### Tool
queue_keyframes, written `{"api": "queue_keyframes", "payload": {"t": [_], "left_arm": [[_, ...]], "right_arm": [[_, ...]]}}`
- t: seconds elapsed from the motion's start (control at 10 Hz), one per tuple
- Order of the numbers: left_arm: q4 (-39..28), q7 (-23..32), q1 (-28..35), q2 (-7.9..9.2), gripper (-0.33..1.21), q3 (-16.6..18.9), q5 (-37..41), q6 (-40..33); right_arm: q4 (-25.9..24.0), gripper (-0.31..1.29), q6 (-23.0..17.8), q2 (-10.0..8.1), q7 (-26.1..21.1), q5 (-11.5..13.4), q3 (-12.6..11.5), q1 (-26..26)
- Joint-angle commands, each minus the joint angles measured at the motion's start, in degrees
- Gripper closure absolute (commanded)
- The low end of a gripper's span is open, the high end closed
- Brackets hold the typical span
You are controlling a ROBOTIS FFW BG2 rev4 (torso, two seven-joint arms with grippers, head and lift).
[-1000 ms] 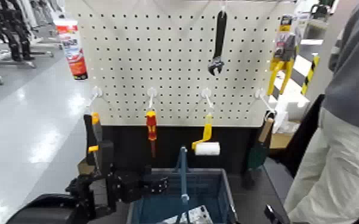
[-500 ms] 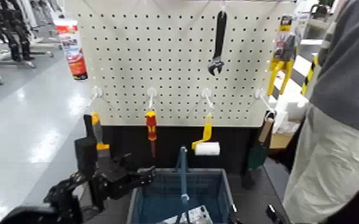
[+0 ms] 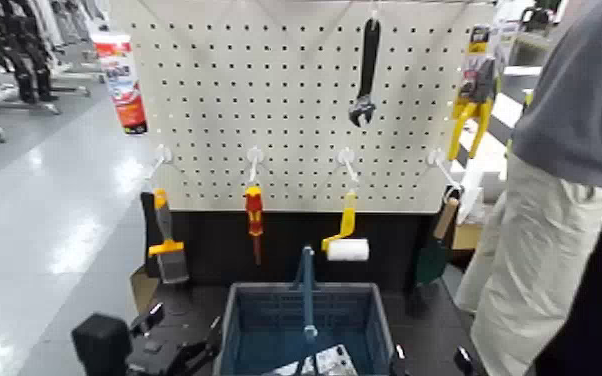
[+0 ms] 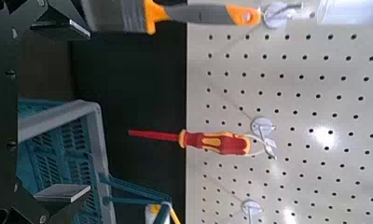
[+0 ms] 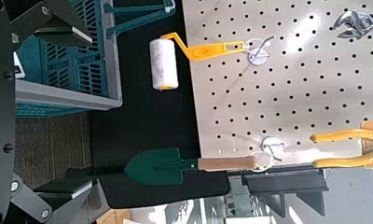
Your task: Put the blue scissors into the crate.
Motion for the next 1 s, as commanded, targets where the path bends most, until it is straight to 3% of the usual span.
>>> {"api": "queue_keyframes", "payload": {"t": [0.1, 0.3, 0.6, 1.0], "left_arm": [[-0.4, 2.4, 7.1, -4.27, -0.14, 0.8, -4.7, -8.5], [0.4, 8.1, 11.0, -6.29, -0.07, 0.1, -6.4, -15.9], [0.4, 12.4, 12.2, -5.24, -0.03, -1.4, -6.3, -17.3], [0.8, 13.9, 12.1, -4.45, -0.02, -2.5, -5.9, -17.8]], "right_arm": [[-0.4, 0.22, -1.0, -0.08, 0.1, 0.2, -0.7, 1.1], [-1.4, 0.22, -1.6, 0.01, 0.1, 1.9, -1.3, 2.4], [-2.3, 0.22, -0.1, 0.01, 1.1, 1.9, -1.7, 3.0], [-2.3, 0.22, 0.5, 0.18, 2.6, 2.0, -2.2, 2.9]]}}
